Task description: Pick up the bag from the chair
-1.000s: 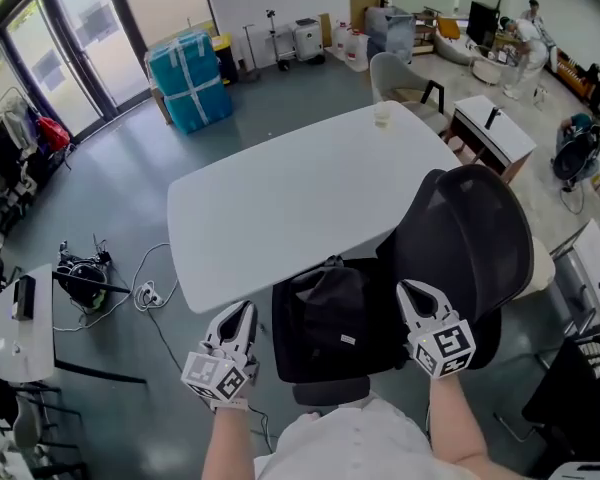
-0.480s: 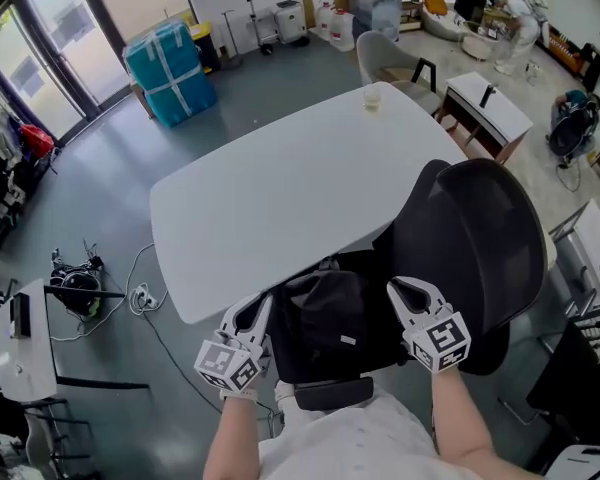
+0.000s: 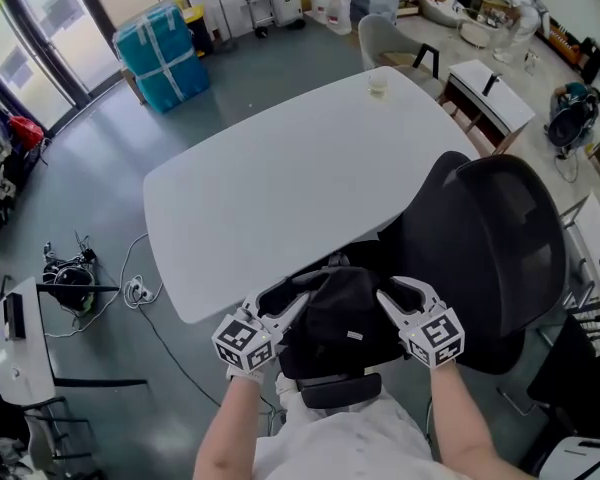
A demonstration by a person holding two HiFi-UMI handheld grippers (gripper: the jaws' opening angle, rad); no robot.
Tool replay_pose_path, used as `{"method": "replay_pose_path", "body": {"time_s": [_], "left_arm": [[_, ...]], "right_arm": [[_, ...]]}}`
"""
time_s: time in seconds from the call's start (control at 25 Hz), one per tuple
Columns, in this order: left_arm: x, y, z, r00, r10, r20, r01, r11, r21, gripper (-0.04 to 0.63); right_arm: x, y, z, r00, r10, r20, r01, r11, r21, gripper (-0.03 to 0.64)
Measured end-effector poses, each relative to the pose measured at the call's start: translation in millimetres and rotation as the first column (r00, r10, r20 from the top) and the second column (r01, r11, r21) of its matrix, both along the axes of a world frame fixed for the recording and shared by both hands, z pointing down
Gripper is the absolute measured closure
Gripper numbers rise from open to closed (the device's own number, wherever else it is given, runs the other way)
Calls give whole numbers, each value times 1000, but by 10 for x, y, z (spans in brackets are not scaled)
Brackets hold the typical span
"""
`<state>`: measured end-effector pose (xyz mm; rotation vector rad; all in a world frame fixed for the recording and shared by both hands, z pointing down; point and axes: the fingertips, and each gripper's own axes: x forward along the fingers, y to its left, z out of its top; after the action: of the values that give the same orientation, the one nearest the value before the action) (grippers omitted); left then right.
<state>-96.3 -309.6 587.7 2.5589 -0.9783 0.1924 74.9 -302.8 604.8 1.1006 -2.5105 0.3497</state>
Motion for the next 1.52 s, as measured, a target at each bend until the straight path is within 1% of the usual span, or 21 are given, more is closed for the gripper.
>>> {"method": "replay_pose_path", "body": {"time_s": [0.04,0.12,0.28,0.36,0.48,0.56,0.64,0.72,0.92,1.08,1.28,1.36,1.44,1.52], "left_arm": [[30,-16,62,1000,13,15,-13,1000,-9,380],[88,-41,196,999,31,42,-30,999,-27,361],[167,-119,457,996,37,87,-32,998,-60,313],[202,-154,570,993,46,112,-37,996,-78,302],[256,-195,755,986,56,157,-41,994,-101,273],[294,-228,873,983,60,171,-40,993,-113,258],[330,-255,975,981,70,181,-47,991,-127,256],[372,-271,1084,974,94,206,-65,988,-142,253],[461,-309,1263,950,135,281,-91,982,-164,253],[499,-303,1376,926,167,338,-109,977,-183,253],[514,-348,1468,919,147,366,-83,980,-183,253],[515,-350,1475,918,140,372,-75,980,-185,257],[519,-340,1471,914,141,380,-73,980,-187,291],[542,-317,1492,911,147,386,-75,978,-193,340]], "right_arm": [[-33,-11,47,1000,-10,-5,10,1000,-10,464],[-74,-35,145,1000,-24,-13,24,999,-27,443],[-102,-102,348,999,-33,-13,32,997,-65,397],[-104,-137,447,1000,-27,-9,27,996,-82,362],[-100,-171,603,1000,-29,-4,29,993,-112,347],[-96,-191,706,999,-35,1,35,990,-134,339],[-107,-210,801,999,-43,7,43,987,-152,334],[-116,-233,898,999,-48,8,49,984,-170,331],[-131,-268,1101,998,-56,20,59,970,-235,330],[-182,-264,1181,997,-77,15,78,960,-269,331],[-216,-279,1277,998,-70,0,67,960,-273,335],[-216,-283,1285,998,-57,-3,54,960,-273,352],[-228,-270,1290,999,-50,-7,46,959,-280,389],[-235,-245,1316,999,-46,-15,40,956,-290,443]]}}
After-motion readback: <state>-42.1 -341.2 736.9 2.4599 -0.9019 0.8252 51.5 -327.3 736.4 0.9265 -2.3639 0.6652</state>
